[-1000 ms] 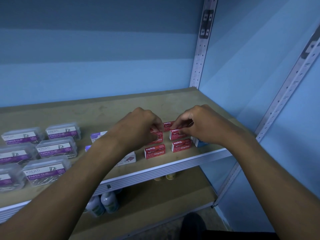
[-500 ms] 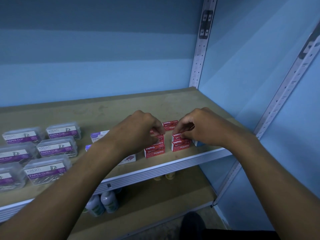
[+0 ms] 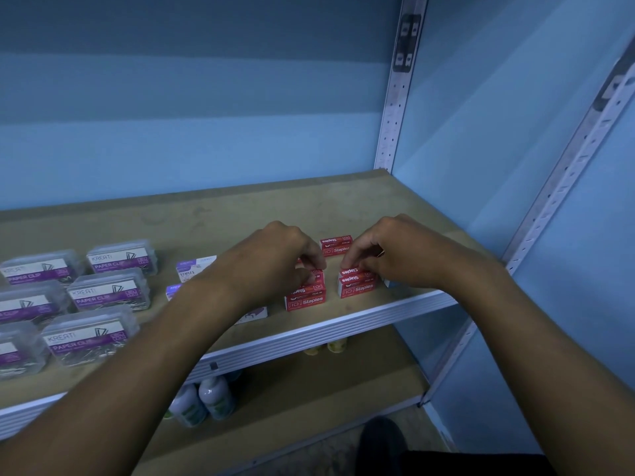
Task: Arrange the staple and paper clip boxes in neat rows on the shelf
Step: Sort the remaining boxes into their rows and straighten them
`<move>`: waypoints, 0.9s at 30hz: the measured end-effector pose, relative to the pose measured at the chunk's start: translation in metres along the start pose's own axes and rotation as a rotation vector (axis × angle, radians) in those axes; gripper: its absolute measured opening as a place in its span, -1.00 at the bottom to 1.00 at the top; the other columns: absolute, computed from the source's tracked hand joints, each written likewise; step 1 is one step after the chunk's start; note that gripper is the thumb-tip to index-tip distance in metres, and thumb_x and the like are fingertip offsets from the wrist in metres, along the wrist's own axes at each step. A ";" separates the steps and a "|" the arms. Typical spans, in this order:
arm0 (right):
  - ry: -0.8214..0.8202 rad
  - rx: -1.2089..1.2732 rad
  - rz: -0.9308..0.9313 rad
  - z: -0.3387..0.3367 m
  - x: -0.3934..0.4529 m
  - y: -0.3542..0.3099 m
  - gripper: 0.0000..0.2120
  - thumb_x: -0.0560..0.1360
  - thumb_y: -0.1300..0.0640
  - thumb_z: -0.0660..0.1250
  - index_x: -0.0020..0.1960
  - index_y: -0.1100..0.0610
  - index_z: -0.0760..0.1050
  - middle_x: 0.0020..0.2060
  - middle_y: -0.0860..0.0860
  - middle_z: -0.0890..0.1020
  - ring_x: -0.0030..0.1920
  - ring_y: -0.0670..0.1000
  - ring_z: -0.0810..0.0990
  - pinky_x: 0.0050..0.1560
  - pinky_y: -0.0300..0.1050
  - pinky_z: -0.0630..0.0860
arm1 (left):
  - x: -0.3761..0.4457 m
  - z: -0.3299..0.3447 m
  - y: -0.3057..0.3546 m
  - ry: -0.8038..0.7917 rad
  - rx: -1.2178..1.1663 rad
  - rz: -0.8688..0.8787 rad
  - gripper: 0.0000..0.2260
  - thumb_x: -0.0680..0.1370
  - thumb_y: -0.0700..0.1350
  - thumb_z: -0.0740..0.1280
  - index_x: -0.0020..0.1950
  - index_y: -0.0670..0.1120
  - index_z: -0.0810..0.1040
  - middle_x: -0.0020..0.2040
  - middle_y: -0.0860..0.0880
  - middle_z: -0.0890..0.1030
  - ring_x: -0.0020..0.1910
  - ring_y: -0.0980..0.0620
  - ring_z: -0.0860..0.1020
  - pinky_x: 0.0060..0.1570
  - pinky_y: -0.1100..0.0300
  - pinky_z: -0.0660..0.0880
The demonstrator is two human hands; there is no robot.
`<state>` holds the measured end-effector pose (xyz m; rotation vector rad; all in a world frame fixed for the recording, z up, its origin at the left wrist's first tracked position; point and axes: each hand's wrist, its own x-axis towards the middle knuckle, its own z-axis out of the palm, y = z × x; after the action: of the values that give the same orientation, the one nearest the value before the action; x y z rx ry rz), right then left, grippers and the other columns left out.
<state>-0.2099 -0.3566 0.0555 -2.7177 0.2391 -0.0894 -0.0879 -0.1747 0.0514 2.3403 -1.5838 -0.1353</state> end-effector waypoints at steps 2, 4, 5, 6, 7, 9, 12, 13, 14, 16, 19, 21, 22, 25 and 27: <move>-0.014 -0.014 0.000 -0.002 -0.001 -0.001 -0.70 0.55 0.26 0.34 0.01 -0.10 0.72 -0.02 -0.13 0.72 -0.11 -0.22 0.59 -0.04 -0.38 0.47 | 0.000 0.000 -0.001 -0.001 0.009 0.005 -0.76 0.54 -0.10 0.40 0.19 0.07 0.65 0.18 0.09 0.65 0.00 0.17 0.56 0.02 0.26 0.53; -0.034 -0.021 0.009 -0.003 -0.002 -0.002 -0.67 0.55 0.28 0.28 0.04 -0.09 0.71 0.01 -0.13 0.71 -0.05 -0.19 0.61 -0.02 -0.39 0.48 | -0.001 0.001 -0.001 -0.008 0.011 0.006 -0.77 0.54 -0.10 0.39 0.18 0.07 0.65 0.17 0.09 0.65 -0.05 0.19 0.53 -0.02 0.30 0.50; -0.044 -0.016 0.014 -0.004 -0.002 -0.003 -0.66 0.55 0.27 0.27 0.07 -0.09 0.71 0.03 -0.13 0.70 -0.02 -0.17 0.62 0.02 -0.36 0.52 | -0.001 0.002 -0.001 -0.012 0.009 0.006 -0.77 0.55 -0.10 0.38 0.18 0.07 0.65 0.16 0.10 0.65 -0.05 0.20 0.53 -0.03 0.30 0.50; -0.052 -0.009 0.018 -0.004 -0.002 -0.003 -0.67 0.54 0.25 0.27 0.09 -0.09 0.70 0.04 -0.14 0.70 0.01 -0.17 0.63 0.06 -0.31 0.55 | -0.001 0.002 -0.002 -0.014 0.006 0.005 -0.78 0.55 -0.10 0.38 0.18 0.07 0.65 0.16 0.10 0.66 -0.05 0.19 0.54 -0.03 0.30 0.51; -0.058 -0.002 0.020 -0.004 -0.003 -0.004 -0.69 0.53 0.22 0.30 0.11 -0.09 0.68 0.04 -0.15 0.69 0.01 -0.17 0.63 0.10 -0.25 0.57 | -0.001 0.002 -0.002 -0.012 0.004 0.002 -0.79 0.55 -0.10 0.37 0.17 0.08 0.65 0.15 0.10 0.66 -0.04 0.19 0.55 -0.03 0.29 0.51; -0.082 0.000 0.024 -0.004 -0.003 -0.005 -0.74 0.50 0.14 0.40 0.15 -0.09 0.67 0.03 -0.19 0.68 0.00 -0.21 0.63 0.13 -0.22 0.57 | -0.001 0.003 -0.003 0.001 0.001 -0.007 -0.81 0.56 -0.07 0.36 0.15 0.09 0.66 0.13 0.11 0.66 -0.05 0.18 0.56 -0.02 0.26 0.51; -0.107 -0.016 0.029 -0.005 -0.004 -0.006 -0.69 0.43 0.01 0.52 0.17 -0.11 0.64 0.05 -0.22 0.66 -0.01 -0.25 0.60 0.12 -0.25 0.55 | -0.002 0.003 -0.003 0.021 -0.015 -0.014 -0.83 0.57 0.03 0.33 0.11 0.09 0.67 0.09 0.12 0.67 -0.05 0.17 0.59 -0.03 0.21 0.55; -0.106 -0.019 0.028 -0.005 -0.004 -0.006 -0.66 0.40 -0.02 0.54 0.17 -0.11 0.64 0.04 -0.22 0.66 -0.01 -0.25 0.60 0.12 -0.24 0.56 | -0.003 0.004 -0.003 0.024 -0.019 -0.018 -0.83 0.55 0.06 0.35 0.08 0.09 0.67 0.06 0.13 0.68 -0.06 0.18 0.59 -0.04 0.21 0.56; -0.104 -0.024 0.025 -0.004 -0.003 -0.007 -0.64 0.38 -0.02 0.56 0.16 -0.11 0.64 0.03 -0.23 0.65 -0.01 -0.25 0.60 0.11 -0.23 0.56 | -0.003 0.004 -0.003 0.026 -0.019 -0.022 -0.82 0.53 0.08 0.38 0.07 0.09 0.67 0.04 0.14 0.68 -0.07 0.19 0.59 -0.04 0.22 0.56; -0.102 -0.041 0.022 -0.003 -0.002 -0.007 -0.63 0.36 -0.01 0.58 0.15 -0.10 0.65 -0.02 -0.23 0.64 -0.04 -0.25 0.60 0.11 -0.20 0.58 | -0.003 0.003 -0.003 0.009 -0.020 -0.034 -0.75 0.45 0.12 0.45 0.07 0.08 0.67 0.01 0.16 0.67 -0.07 0.20 0.59 -0.03 0.22 0.56; -0.095 -0.063 0.016 -0.001 0.001 -0.007 -0.67 0.35 0.03 0.59 0.10 -0.09 0.68 -0.04 -0.22 0.66 -0.06 -0.23 0.61 0.08 -0.14 0.60 | -0.003 0.004 -0.002 -0.023 0.000 -0.043 -0.68 0.37 0.11 0.53 0.08 0.08 0.66 -0.01 0.16 0.65 -0.09 0.21 0.57 -0.11 0.30 0.52; -0.083 -0.068 0.016 0.000 0.001 -0.007 -0.71 0.35 0.05 0.59 0.06 -0.09 0.69 -0.06 -0.19 0.68 -0.08 -0.21 0.62 0.06 -0.12 0.61 | -0.003 0.005 -0.001 -0.019 0.004 -0.047 -0.71 0.36 0.08 0.55 0.05 0.08 0.67 -0.04 0.15 0.66 -0.11 0.20 0.57 -0.15 0.32 0.49; -0.078 -0.068 0.015 0.000 0.001 -0.008 -0.72 0.35 0.07 0.59 0.05 -0.08 0.69 -0.08 -0.18 0.69 -0.08 -0.20 0.63 0.06 -0.11 0.61 | -0.002 0.005 -0.001 -0.012 -0.001 -0.049 -0.73 0.36 0.07 0.55 0.03 0.08 0.68 -0.05 0.15 0.66 -0.12 0.20 0.58 -0.15 0.31 0.50; -0.070 -0.063 0.007 0.002 0.002 -0.008 -0.74 0.35 0.09 0.58 0.02 -0.08 0.69 -0.11 -0.19 0.69 -0.10 -0.20 0.64 0.04 -0.12 0.61 | -0.002 0.006 0.001 0.002 -0.008 -0.057 -0.76 0.36 0.07 0.55 -0.01 0.08 0.69 -0.08 0.15 0.66 -0.13 0.18 0.59 -0.14 0.26 0.54; -0.074 -0.059 0.007 0.002 0.003 -0.008 -0.75 0.36 0.09 0.58 0.02 -0.09 0.69 -0.12 -0.20 0.68 -0.10 -0.21 0.63 0.03 -0.13 0.61 | -0.001 0.007 0.002 0.012 -0.006 -0.055 -0.76 0.36 0.08 0.55 -0.02 0.08 0.69 -0.09 0.14 0.66 -0.13 0.19 0.58 -0.14 0.25 0.54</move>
<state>-0.2059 -0.3488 0.0569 -2.7724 0.2336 0.0209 -0.0915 -0.1756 0.0450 2.3772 -1.5115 -0.1372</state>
